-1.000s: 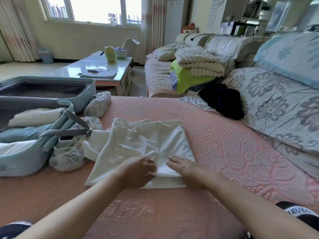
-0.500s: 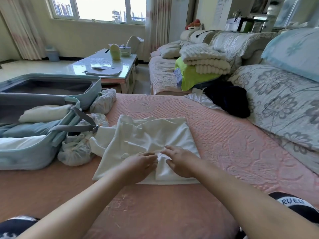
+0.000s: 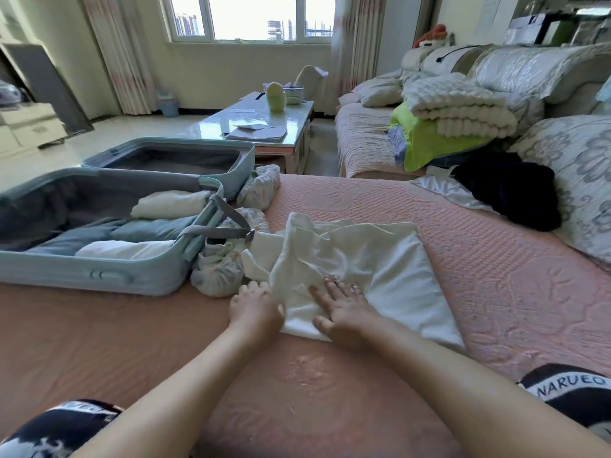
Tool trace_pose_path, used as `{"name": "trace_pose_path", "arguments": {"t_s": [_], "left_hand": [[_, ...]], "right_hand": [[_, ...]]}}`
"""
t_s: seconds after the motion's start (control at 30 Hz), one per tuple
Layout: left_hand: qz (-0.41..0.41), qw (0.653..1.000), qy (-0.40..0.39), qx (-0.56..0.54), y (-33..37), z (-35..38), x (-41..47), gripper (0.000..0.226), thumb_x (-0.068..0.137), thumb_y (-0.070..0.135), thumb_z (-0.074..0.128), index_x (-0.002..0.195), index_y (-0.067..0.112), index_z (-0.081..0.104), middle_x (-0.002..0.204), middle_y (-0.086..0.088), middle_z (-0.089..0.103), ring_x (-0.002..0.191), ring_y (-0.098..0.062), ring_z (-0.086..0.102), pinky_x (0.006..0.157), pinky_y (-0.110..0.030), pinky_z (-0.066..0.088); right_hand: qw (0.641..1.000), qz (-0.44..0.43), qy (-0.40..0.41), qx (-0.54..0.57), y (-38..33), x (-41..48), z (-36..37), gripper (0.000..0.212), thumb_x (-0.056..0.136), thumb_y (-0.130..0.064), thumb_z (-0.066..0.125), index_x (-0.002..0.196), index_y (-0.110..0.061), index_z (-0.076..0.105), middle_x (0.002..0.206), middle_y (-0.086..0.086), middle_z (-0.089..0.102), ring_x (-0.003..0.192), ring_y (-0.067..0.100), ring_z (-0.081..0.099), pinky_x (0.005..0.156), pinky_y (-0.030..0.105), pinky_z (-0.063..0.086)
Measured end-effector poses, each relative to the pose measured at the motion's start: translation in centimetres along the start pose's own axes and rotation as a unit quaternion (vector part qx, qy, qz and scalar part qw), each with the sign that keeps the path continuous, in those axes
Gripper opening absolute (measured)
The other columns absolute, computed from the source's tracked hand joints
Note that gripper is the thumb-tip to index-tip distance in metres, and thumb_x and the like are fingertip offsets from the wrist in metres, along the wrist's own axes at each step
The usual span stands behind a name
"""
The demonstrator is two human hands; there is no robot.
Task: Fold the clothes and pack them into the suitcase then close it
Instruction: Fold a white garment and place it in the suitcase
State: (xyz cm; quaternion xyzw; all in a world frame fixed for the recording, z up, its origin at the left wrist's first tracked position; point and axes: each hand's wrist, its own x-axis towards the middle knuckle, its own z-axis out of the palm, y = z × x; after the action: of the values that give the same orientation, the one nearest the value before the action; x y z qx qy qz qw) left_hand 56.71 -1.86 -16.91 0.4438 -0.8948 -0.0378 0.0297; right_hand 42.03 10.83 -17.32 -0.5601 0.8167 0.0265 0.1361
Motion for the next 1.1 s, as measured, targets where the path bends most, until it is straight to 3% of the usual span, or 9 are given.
{"name": "trace_pose_path", "arguments": {"t_s": [0.23, 0.33, 0.5, 0.67, 0.73, 0.83, 0.93, 1.03, 1.1], "left_hand": [[0.028, 0.965, 0.078, -0.247, 4.8, -2.9, 0.5, 0.026, 0.092, 0.032, 0.052, 0.107, 0.011, 0.056, 0.120, -0.009, 0.057, 0.108, -0.034, 0.057, 0.090, -0.041, 0.045], [0.080, 0.946, 0.119, -0.291, 8.0, -5.1, 0.8, 0.015, 0.087, 0.031, 0.057, 0.091, 0.017, 0.058, 0.105, -0.003, 0.062, 0.096, -0.030, 0.059, 0.085, -0.042, 0.048], [0.232, 0.902, 0.072, -0.356, 14.5, -4.9, 0.5, 0.024, 0.087, 0.026, 0.065, 0.109, 0.017, 0.067, 0.117, 0.000, 0.063, 0.106, -0.023, 0.059, 0.090, -0.030, 0.045], [0.355, 0.863, -0.262, -0.247, 19.6, -3.6, -1.5, 0.037, 0.096, 0.024, 0.061, 0.131, 0.012, 0.058, 0.124, -0.004, 0.062, 0.110, -0.018, 0.060, 0.090, -0.021, 0.045], [0.420, 0.851, -0.230, -0.214, 20.0, -3.5, -0.6, 0.031, 0.098, 0.014, 0.058, 0.127, 0.006, 0.062, 0.128, -0.010, 0.062, 0.119, -0.024, 0.057, 0.104, -0.030, 0.042], [0.357, 0.900, -0.084, -0.235, 18.8, -4.4, 2.1, 0.028, 0.087, 0.002, 0.055, 0.096, 0.022, 0.074, 0.097, 0.006, 0.069, 0.094, -0.022, 0.065, 0.083, -0.033, 0.051], [0.372, 0.919, 0.038, -0.126, 16.2, -5.8, 4.4, 0.041, 0.075, 0.011, 0.059, 0.111, 0.031, 0.060, 0.122, 0.007, 0.055, 0.112, -0.023, 0.054, 0.078, -0.031, 0.047], [0.340, 0.935, -0.046, 0.094, 14.4, -6.5, 5.7, 0.093, 0.070, 0.047, 0.076, 0.148, 0.038, 0.028, 0.152, 0.000, 0.033, 0.135, -0.023, 0.040, 0.098, -0.037, 0.046], [0.297, 0.936, -0.075, 0.172, 14.1, -6.4, 6.2, 0.089, 0.069, 0.060, 0.077, 0.146, 0.040, 0.036, 0.144, 0.006, 0.047, 0.127, -0.019, 0.051, 0.100, -0.034, 0.046]], "right_hand": [[0.979, -0.023, 0.067, 0.189, 1.5, -1.8, -1.4, 0.059, 0.103, -0.048, 0.042, 0.157, -0.030, 0.026, 0.168, 0.002, 0.008, 0.155, 0.017, 0.004, 0.125, 0.034, 0.005], [0.906, 0.012, 0.180, 0.382, 3.3, -2.5, -3.7, 0.048, 0.103, -0.037, 0.045, 0.150, -0.029, 0.039, 0.154, 0.000, 0.042, 0.140, 0.019, 0.042, 0.117, 0.036, 0.033], [0.772, 0.089, 0.287, 0.560, 7.9, -4.9, -8.0, 0.038, 0.105, -0.022, 0.042, 0.143, -0.024, 0.048, 0.118, -0.002, 0.061, 0.109, 0.020, 0.061, 0.087, 0.029, 0.047], [0.873, 0.139, 0.209, 0.417, 13.3, -6.7, -7.6, 0.047, 0.097, -0.026, 0.058, 0.143, -0.029, 0.050, 0.135, 0.003, 0.057, 0.124, 0.019, 0.057, 0.101, 0.034, 0.048], [0.906, 0.159, 0.149, 0.362, 14.3, -7.1, -6.8, 0.045, 0.094, -0.024, 0.060, 0.138, -0.027, 0.057, 0.132, 0.002, 0.061, 0.120, 0.020, 0.061, 0.092, 0.026, 0.051], [0.946, 0.143, 0.145, 0.251, 14.8, -7.1, -5.9, 0.038, 0.089, -0.026, 0.059, 0.126, -0.027, 0.066, 0.125, 0.001, 0.067, 0.116, 0.022, 0.061, 0.093, 0.030, 0.048], [0.961, 0.110, 0.138, 0.212, 14.2, -6.4, -5.7, 0.058, 0.080, -0.022, 0.061, 0.137, -0.029, 0.056, 0.136, 0.001, 0.058, 0.127, 0.021, 0.053, 0.100, 0.029, 0.043], [0.969, 0.059, 0.104, 0.217, 13.1, -5.5, -5.9, 0.086, 0.078, -0.034, 0.068, 0.155, -0.034, 0.030, 0.157, -0.002, 0.035, 0.146, 0.017, 0.029, 0.119, 0.032, 0.025], [0.977, 0.045, 0.103, 0.183, 12.4, -4.6, -6.1, 0.094, 0.077, -0.044, 0.071, 0.157, -0.036, 0.022, 0.159, -0.004, 0.032, 0.147, 0.017, 0.027, 0.121, 0.037, 0.022]]}}
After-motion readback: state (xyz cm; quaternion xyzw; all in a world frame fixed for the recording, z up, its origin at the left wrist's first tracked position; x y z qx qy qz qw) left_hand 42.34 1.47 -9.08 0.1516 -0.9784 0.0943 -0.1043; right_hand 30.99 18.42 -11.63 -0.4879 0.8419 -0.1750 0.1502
